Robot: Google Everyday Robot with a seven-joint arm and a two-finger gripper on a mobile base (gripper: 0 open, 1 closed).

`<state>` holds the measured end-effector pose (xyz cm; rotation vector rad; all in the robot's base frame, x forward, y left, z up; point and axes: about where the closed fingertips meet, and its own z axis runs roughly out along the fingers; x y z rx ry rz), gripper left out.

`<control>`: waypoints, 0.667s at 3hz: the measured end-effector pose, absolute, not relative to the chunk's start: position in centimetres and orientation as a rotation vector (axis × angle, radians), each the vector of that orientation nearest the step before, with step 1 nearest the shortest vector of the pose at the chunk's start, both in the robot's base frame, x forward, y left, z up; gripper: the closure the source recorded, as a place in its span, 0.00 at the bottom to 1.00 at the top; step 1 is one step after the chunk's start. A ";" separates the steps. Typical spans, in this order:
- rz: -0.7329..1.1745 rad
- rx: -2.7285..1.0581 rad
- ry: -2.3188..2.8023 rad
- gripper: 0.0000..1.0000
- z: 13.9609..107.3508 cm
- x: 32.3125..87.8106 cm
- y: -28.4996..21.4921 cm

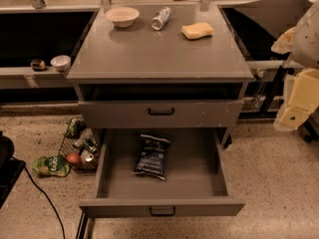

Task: Pick blue chip bag from middle drawer and place on counter

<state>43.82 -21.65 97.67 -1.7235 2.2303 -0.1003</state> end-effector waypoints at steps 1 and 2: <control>-0.100 -1.724 2.230 0.00 97.7 43.8 -21.7; -0.042 -1.656 2.223 0.00 93.2 44.2 -20.4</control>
Offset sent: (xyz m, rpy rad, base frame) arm -0.0084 0.0823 -0.2335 0.4789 0.0553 -0.1533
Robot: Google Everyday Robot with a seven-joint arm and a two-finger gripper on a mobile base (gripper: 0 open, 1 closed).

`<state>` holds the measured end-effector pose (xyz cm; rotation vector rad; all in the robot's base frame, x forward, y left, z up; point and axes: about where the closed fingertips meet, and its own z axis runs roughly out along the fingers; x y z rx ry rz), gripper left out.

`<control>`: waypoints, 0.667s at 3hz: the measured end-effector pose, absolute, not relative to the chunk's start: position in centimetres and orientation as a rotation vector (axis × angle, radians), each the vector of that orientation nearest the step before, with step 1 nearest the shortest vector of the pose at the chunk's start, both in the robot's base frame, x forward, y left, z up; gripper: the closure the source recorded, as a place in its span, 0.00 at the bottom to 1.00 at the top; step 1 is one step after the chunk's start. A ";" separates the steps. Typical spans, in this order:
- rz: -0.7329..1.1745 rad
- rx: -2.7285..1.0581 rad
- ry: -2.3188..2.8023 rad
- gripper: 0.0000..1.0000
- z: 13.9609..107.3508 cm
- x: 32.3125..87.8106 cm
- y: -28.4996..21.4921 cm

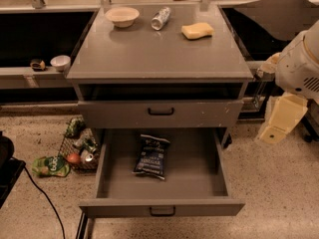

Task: Pick blue chip bag from middle drawer and place on counter

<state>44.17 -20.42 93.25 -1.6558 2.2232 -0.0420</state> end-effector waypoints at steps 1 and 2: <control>-0.042 -1.656 2.223 0.00 93.2 44.2 -20.4; 0.005 -1.639 2.253 0.00 89.7 44.5 -19.8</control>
Offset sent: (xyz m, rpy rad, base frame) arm 0.0126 0.0159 -0.1041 0.0637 0.1014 -0.0443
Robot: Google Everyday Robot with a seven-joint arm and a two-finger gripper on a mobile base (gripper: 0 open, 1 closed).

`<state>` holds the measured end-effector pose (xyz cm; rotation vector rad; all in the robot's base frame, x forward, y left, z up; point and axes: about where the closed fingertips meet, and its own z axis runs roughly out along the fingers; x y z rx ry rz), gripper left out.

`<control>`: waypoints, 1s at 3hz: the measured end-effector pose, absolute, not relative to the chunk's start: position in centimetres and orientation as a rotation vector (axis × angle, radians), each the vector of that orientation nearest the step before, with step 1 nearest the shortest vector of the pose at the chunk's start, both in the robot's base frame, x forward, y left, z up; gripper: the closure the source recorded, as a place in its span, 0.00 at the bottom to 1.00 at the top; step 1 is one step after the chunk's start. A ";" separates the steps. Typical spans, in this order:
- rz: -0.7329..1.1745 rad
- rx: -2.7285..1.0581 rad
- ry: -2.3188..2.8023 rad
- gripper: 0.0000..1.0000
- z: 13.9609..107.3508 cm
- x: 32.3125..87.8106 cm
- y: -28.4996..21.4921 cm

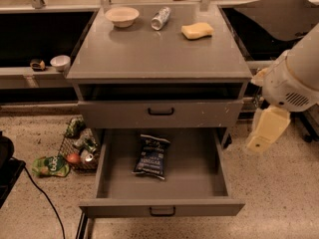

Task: Pick blue chip bag from middle drawer and place on counter

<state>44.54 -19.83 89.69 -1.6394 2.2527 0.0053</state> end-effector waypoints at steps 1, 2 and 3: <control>0.074 -1.630 2.276 0.00 84.0 45.2 -18.2; 0.176 -1.641 2.260 0.00 78.6 45.9 -15.8; 0.307 -1.655 2.227 0.00 74.2 46.4 -13.1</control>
Offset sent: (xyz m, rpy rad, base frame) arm 0.0239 0.0690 -0.1771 0.1664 0.1246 0.0489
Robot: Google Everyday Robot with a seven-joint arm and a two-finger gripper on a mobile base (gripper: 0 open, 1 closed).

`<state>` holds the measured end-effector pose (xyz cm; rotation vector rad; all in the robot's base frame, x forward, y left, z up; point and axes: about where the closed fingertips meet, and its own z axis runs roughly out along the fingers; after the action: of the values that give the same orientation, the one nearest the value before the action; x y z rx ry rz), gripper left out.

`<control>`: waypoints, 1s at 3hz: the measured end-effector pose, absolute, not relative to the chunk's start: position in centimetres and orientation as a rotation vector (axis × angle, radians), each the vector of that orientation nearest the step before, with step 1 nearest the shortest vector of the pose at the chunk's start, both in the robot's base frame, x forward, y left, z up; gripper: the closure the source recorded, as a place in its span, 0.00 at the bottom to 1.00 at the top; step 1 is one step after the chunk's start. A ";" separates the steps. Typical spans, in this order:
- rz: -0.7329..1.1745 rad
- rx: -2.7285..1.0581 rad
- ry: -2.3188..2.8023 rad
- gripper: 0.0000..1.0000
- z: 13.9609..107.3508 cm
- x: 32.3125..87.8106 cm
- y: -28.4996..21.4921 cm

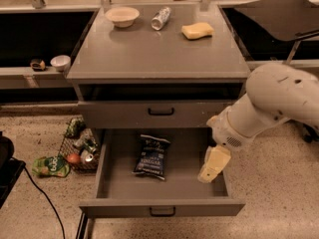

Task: Pick blue chip bag from middle drawer and place on counter

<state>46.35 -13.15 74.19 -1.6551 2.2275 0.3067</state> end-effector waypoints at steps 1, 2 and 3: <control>0.354 -1.709 2.191 0.00 72.1 46.8 -12.1; 0.354 -1.709 2.191 0.00 72.1 46.8 -12.1; 0.362 -1.713 2.194 0.00 70.2 47.3 -11.7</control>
Offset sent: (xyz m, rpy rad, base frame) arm 0.0041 0.0087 -0.0169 0.0152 0.0136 0.0423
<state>47.35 -11.66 70.16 -1.7129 2.1937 0.3624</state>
